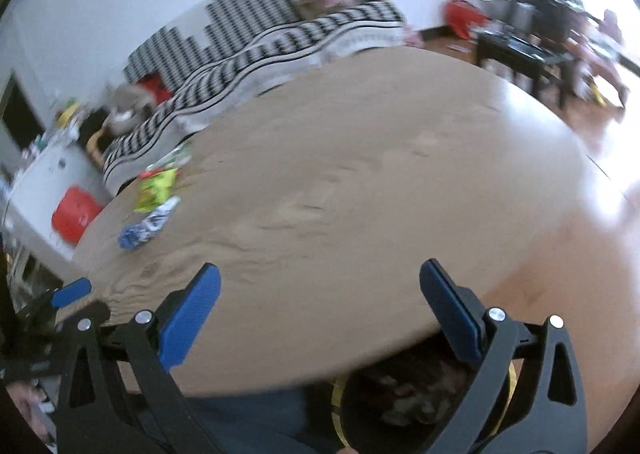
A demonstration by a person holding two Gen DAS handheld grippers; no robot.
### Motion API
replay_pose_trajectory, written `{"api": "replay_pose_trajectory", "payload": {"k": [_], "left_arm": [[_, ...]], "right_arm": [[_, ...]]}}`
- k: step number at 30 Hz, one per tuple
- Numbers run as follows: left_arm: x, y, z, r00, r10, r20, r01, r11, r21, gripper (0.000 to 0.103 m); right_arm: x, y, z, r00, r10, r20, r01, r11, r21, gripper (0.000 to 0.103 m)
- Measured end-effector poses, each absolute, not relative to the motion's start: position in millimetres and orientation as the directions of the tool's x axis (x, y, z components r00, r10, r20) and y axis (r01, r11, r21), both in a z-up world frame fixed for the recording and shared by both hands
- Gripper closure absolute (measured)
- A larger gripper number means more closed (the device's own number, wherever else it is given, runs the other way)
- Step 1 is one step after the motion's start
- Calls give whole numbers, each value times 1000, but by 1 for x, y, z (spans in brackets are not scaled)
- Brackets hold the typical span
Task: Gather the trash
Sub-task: 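Move both tools back over the table toward the remaining trash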
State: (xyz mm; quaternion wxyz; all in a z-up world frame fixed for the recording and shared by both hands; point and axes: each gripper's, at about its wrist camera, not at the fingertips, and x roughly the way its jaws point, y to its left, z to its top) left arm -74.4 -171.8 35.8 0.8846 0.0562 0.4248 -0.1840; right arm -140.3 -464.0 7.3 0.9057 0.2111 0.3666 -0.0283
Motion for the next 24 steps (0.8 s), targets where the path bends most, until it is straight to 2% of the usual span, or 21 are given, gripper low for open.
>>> {"api": "replay_pose_trajectory", "payload": {"k": [4,9,12,13,17,20,24], "left_arm": [[-29,-113,16,552,-200,-809,235,969,-79,7],[10,-93,-10,537,-150,-830,204,978,-45,7],[21,-91,-25,524,-151,-838,214,976,-41,6],[23,-95,-28,551,-121,-826,219,976,3,6],[36,-95,-29,554,-148,-819,281,960,16,6],[45,-97,-30,549,-166,-819,311,950,16,6],[61,-112,-30,531,-203,-823,378,926,15,6]], "right_arm": [[-87,-413,21,728,148,-670,131,928,348,7],[-22,-361,25,725,191,-662,83,930,359,7],[3,-340,14,713,178,-679,86,938,337,7],[11,-332,6,699,178,-693,76,945,319,7],[30,-322,-36,610,142,-779,66,971,229,6],[38,-317,-30,640,101,-762,52,983,174,6],[50,-325,-26,666,123,-736,95,964,248,6]]}}
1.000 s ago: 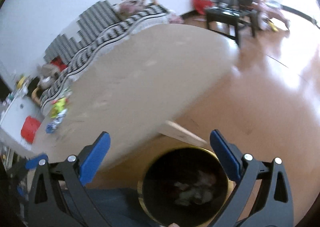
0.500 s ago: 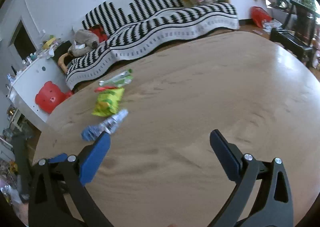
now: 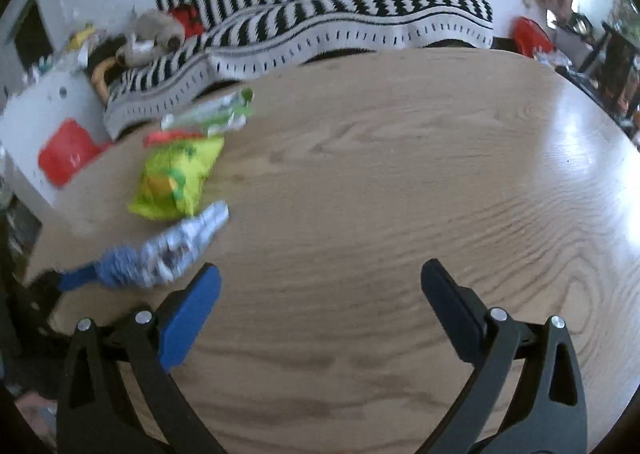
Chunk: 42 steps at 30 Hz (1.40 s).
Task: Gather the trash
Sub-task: 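Move both tools back over the table toward the remaining trash, then grasp the crumpled blue paper with the left tool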
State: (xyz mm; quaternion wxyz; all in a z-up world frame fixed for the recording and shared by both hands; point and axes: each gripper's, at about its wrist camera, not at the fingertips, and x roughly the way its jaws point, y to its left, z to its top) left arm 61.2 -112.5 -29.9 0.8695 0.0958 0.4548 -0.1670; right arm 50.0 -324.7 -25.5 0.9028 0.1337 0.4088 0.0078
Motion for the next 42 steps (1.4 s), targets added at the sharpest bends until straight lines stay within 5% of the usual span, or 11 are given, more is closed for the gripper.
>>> {"api": "replay_pose_trajectory", "payload": {"k": [5,9,12,26,42], "left_arm": [[66,-134,-30,525,-253,-813,453,891,15,14],[66,-136,-26,540,-279,-794,469,883,8,54],[70,-123,-23,536,-295,-791,435,899,-41,68],[43,-94,-21,506,-319,-801,446,892,-74,69],[46,23,-20,594,-169,-786,211,976,-51,69]], "right_arm": [[70,-326,-16,693,110,-712,105,962,251,6],[84,-317,-15,690,119,-714,87,966,245,6],[85,-315,-13,698,114,-707,92,965,247,6],[84,-295,-24,656,167,-736,69,958,279,6],[154,-194,-12,628,266,-731,-127,962,242,6]]}}
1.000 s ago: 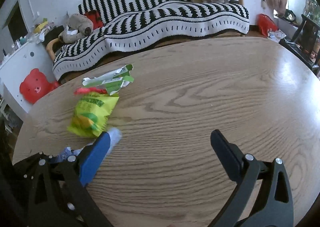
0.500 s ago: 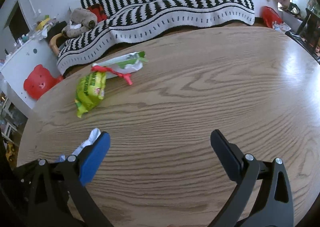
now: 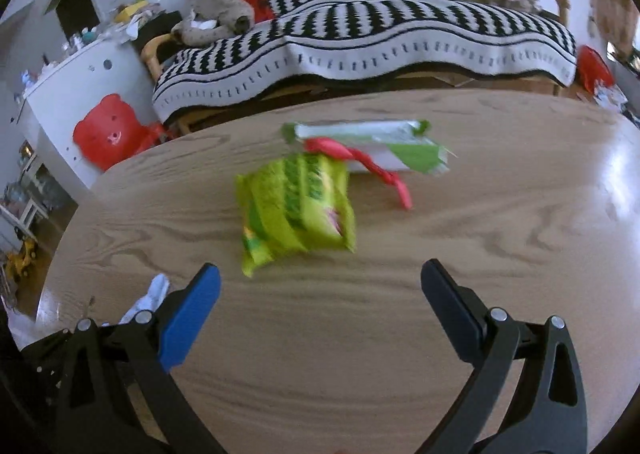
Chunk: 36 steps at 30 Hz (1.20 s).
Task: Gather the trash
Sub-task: 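Grasp the crumpled blue paper with the left tool, then grasp the yellow-green popcorn bag with the right tool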
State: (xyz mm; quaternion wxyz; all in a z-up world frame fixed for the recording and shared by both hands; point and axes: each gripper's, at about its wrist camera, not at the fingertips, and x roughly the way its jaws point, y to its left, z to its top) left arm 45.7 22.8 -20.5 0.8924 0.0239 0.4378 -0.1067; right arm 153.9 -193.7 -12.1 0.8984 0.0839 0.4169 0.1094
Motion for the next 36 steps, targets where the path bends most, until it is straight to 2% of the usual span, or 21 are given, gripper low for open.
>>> {"api": "replay_pose_trajectory", "payload": {"k": [8,10,11,12,19,36], "left_arm": [[56,34,-18,600,-165,-783,170,982,-77,69],[57,33,-19,600,-159,-784,168,983,-71,69],[57,32,-19,601,-155,-784,166,984,-68,69],[58,31,-19,601,-152,-784,165,984,-63,69],[58,27,-19,604,-125,-787,163,986,-32,69],[60,25,-19,608,-87,-790,136,991,-5,68]], "right_arm": [[194,-161,-22,591,249,-767,-144,968,204,6],[199,-156,-25,599,245,-762,-155,970,189,19],[201,-155,-28,595,255,-762,-161,967,199,35],[199,-154,-27,610,258,-749,-169,966,196,40],[187,-161,-28,589,321,-742,-190,947,258,46],[157,-165,-24,600,300,-742,-220,953,208,50]]}}
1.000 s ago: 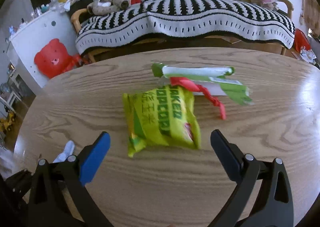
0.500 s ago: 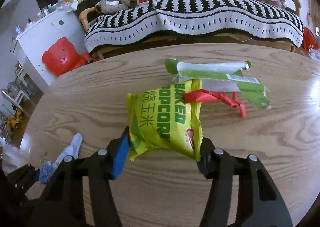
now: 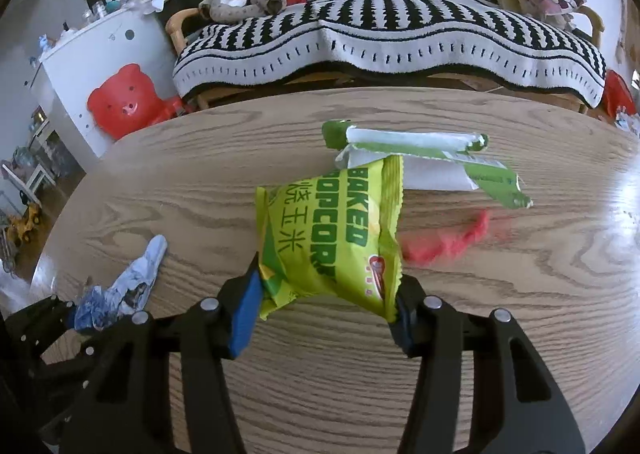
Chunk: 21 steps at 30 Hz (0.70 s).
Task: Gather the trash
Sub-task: 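Grasp the yellow-green popcorn bag with the right tool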
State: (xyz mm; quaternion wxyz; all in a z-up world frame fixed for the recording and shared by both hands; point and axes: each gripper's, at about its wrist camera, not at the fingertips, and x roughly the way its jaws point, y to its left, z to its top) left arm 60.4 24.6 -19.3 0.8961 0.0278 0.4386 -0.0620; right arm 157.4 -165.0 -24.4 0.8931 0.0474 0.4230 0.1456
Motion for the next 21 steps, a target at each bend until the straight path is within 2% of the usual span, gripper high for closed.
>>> {"api": "replay_pose_trajectory", "payload": {"k": [21], "left_arm": [[71,21,-20,613,-38,-789,70,997,6,68]], "right_arm": [[151,-162,-22,615,300,-730,-227,953,200,52]]}}
